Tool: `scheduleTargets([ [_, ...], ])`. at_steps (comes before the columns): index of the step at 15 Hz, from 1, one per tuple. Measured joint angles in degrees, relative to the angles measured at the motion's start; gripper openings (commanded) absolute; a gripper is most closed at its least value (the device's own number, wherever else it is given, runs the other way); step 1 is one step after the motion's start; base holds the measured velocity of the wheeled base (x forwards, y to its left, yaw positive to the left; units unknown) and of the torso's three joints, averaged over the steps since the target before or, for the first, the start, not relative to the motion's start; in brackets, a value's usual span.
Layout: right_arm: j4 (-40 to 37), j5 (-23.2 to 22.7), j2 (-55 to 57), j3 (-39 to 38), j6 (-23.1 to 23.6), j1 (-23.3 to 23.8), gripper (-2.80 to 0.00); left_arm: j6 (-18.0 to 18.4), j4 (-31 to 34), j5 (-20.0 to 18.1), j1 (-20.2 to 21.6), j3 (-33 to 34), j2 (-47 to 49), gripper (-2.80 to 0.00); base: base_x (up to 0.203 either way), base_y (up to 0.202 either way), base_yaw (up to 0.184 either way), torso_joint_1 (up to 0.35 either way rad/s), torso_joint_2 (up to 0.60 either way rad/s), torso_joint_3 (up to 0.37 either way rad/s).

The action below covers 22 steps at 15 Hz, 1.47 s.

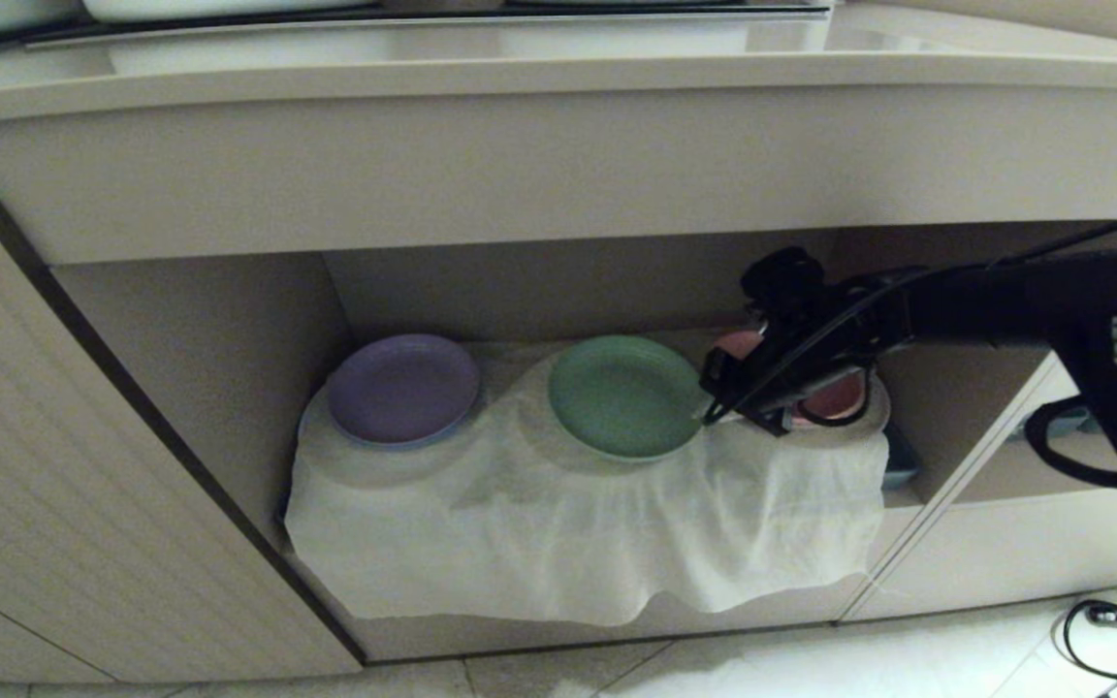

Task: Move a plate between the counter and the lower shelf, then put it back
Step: Put the plate in the cupboard

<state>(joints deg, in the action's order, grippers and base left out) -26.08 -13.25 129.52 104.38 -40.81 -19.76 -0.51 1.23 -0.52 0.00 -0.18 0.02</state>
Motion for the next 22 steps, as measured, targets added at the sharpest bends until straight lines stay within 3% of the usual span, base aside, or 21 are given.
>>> scheduleTargets([
  [5, -4.96, -0.11, 3.4, 6.7, 0.16, -0.8, -2.8, 0.02, -0.02, 0.0, 0.0, 0.0, 0.0, -2.8, 0.0, 0.0, 0.0, 0.0, 0.0, 0.0],
  [22, -3.1, 0.33, 6.08, 7.25, 0.39, -2.26, -2.8, 0.0, 0.0, 0.0, 0.0, 0.0, 0.0, -2.8, 0.0, 0.0, 0.0, 0.0, 0.0, 0.0],
])
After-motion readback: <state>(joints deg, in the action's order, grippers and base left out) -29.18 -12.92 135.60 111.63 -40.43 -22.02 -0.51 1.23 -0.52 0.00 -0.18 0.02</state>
